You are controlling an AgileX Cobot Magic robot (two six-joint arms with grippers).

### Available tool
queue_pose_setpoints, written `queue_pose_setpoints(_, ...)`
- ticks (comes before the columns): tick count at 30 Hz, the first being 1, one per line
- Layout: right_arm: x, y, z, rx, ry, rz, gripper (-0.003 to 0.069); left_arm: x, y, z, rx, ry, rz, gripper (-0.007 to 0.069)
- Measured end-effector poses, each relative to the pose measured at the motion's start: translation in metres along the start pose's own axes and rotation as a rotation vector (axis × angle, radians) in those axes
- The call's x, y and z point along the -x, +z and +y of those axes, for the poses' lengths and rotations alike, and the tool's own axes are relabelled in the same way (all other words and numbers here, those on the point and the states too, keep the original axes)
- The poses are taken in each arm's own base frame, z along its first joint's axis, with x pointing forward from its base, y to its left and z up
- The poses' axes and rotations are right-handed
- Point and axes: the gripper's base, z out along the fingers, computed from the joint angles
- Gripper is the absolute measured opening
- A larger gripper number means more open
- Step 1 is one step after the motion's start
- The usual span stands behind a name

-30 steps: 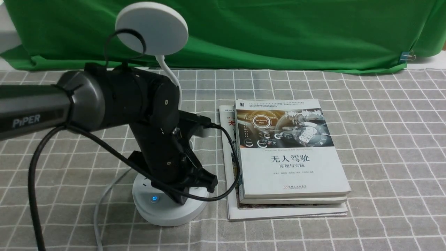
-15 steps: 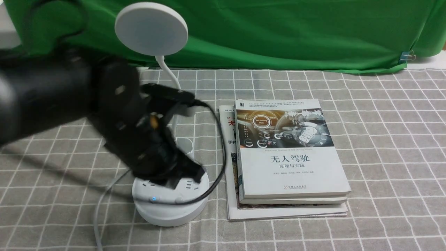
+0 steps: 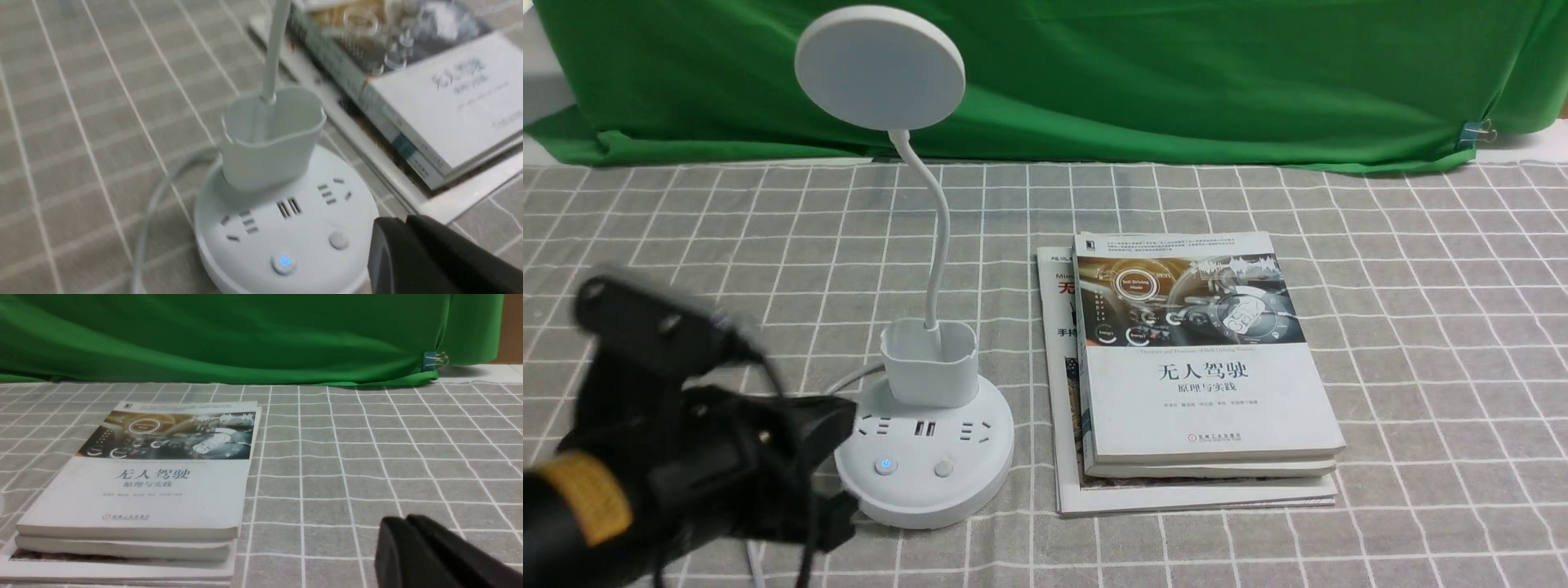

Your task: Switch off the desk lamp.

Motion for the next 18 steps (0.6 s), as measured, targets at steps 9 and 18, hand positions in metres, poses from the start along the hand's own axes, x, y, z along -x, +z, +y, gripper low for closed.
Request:
queue_pose_setpoints(9, 0.0, 0.0, 0.0, 0.0, 0.0, 0.0, 0.0036, -0.019, -0.009, 0.0, 0.004, 0.111, -0.06, 0.0019)
queue_pose_setpoints(18, 0.0, 0.0, 0.0, 0.0, 0.0, -0.001, 0.0036, -0.018, -0.029, 0.003, 0.044, 0.164, -0.342, 0.0016)
